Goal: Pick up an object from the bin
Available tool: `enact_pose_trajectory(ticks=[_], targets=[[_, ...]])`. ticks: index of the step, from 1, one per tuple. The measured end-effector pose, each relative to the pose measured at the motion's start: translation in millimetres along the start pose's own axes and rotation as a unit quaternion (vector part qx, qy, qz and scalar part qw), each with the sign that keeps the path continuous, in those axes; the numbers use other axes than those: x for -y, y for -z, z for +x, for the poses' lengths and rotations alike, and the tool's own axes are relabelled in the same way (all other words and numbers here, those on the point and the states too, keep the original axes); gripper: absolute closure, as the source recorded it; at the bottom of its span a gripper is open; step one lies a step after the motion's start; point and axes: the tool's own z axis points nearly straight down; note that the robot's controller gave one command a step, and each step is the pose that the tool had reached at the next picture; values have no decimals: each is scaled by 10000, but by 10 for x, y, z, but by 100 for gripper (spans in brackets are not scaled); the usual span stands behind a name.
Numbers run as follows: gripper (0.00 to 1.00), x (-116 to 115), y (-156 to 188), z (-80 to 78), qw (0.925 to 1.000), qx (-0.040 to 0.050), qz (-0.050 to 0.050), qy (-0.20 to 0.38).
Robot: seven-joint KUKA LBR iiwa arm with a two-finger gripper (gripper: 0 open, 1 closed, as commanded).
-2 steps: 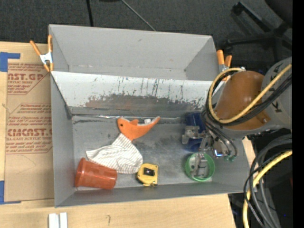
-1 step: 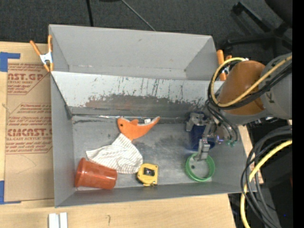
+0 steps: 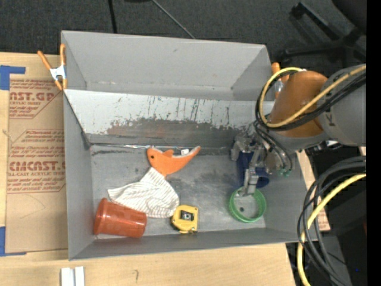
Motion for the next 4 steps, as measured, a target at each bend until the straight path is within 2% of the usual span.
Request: enact_pose_trajectory(ticks=[1, 2, 3, 4], targets=[[0, -419, 382, 204, 9999, 14, 82, 63], [0, -889, 439, 87, 9980, 50, 85, 617], [0, -1308, 226, -5, 9979, 46, 82, 644], [0, -1510, 121, -5, 9974, 31, 73, 718]])
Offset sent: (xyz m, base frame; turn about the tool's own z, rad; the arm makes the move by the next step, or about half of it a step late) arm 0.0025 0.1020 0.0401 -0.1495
